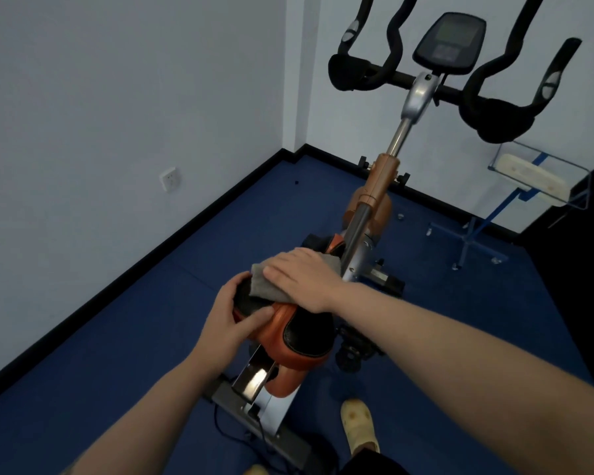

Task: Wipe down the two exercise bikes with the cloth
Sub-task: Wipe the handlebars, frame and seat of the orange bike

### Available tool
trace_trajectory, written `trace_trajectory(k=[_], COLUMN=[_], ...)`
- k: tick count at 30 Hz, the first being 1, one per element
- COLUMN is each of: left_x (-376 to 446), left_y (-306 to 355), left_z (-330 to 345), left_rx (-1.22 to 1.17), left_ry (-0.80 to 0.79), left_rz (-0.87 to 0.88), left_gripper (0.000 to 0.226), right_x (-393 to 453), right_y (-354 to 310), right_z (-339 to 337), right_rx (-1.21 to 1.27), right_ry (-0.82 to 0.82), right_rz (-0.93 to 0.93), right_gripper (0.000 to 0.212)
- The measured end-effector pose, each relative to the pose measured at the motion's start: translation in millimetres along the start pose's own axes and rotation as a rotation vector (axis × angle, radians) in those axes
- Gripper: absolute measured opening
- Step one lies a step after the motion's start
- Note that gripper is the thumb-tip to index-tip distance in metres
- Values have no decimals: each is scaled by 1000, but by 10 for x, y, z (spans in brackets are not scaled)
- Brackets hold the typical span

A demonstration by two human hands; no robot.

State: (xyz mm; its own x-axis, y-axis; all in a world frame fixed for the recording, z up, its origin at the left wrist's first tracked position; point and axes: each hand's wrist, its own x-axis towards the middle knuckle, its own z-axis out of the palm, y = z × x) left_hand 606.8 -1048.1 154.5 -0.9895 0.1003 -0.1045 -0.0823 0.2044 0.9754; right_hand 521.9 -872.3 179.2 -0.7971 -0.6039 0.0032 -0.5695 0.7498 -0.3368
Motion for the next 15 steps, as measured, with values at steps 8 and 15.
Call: trace_trajectory(k=[8, 15], left_x=[-2, -28], left_y=[-20, -33], left_z=[-10, 35], left_rx=[-69, -104], left_ry=[-70, -29], left_rz=[-1, -110], left_gripper=[80, 109], right_x=[111, 135], right_y=[-173, -27], right_z=[4, -196], right_rx=[-162, -133], right_ry=[-46, -160], right_rz=[26, 57], right_gripper=[39, 40])
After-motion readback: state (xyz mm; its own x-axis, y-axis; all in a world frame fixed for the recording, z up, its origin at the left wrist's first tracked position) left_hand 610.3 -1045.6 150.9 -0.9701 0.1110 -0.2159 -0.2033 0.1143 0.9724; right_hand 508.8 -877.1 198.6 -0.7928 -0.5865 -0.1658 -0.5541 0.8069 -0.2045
